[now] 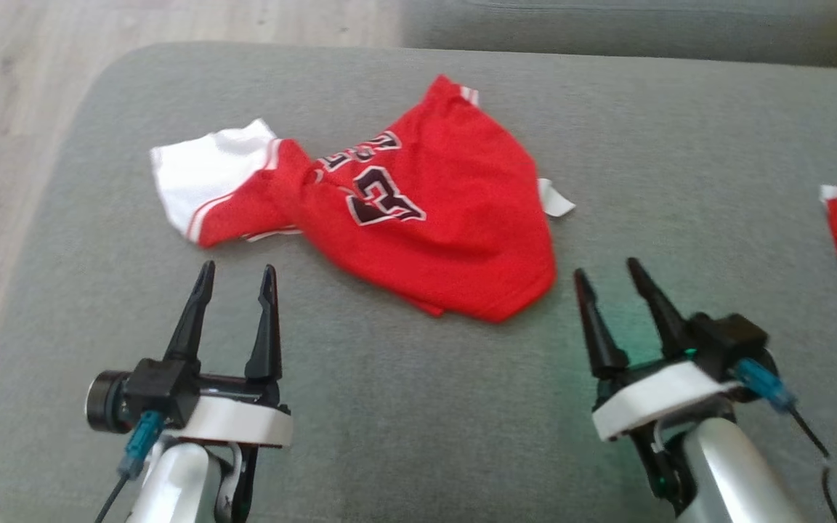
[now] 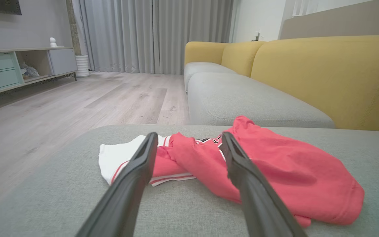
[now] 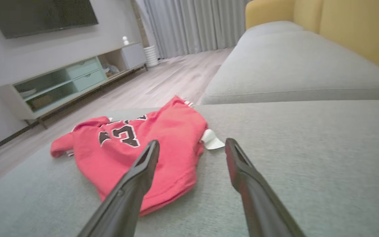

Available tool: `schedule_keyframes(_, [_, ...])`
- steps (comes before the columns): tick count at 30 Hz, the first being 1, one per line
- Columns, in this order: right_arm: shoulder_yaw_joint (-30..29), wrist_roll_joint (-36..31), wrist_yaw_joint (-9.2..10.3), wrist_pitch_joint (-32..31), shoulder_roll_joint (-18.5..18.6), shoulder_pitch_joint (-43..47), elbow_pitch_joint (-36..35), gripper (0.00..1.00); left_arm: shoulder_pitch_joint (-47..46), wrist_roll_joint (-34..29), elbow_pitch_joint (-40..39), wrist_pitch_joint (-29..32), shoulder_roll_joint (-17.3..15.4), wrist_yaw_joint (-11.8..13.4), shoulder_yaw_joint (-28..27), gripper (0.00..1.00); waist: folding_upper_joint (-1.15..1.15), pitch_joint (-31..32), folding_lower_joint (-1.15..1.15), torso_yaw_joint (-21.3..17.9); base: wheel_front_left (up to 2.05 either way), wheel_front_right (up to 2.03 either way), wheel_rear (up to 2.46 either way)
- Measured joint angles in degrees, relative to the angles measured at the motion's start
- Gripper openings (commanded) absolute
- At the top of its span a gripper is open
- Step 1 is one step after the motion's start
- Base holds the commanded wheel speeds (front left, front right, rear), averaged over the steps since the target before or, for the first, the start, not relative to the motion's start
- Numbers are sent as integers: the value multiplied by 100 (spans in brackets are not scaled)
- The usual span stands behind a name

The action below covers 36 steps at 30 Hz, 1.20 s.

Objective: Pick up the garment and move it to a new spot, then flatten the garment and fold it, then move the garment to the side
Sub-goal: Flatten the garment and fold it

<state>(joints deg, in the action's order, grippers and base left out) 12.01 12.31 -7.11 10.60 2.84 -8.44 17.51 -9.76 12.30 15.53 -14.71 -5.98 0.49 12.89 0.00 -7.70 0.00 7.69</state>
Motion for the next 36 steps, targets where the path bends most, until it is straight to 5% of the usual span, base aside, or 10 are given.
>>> schedule_keyframes(16, [-140, 32, 0, -1416, 13, -1582, 2482, 100, -43, 97, 275, 0, 183, -53, 380, 100, 0, -183, 1, 803, 0, 0, 0])
schedule_keyframes(17, [-102, 41, 0, -1414, 15, -1638, 2606, 64, -59, 102, 277, 0, 191, -53, 382, 100, 0, -199, 1, 838, 0, 0, 0])
schedule_keyframes(18, [-68, 25, 0, -1402, 15, -1708, 2707, 0, -67, 102, 281, 0, 202, -52, 383, 100, 0, -214, 1, 868, 0, 0, 0])
schedule_keyframes(26, [-501, -855, 0, -1056, 92, -2157, 3125, 0, -74, 138, 286, 0, 208, -42, 334, 100, 0, -167, 1, 763, 0, 0, 0])
schedule_keyframes(36, [-1257, -1485, 0, -1272, 1012, -2362, 2885, 0, -69, 142, 222, 0, 211, -45, 233, 100, 0, 34, 0, 347, 0, 0, 0])
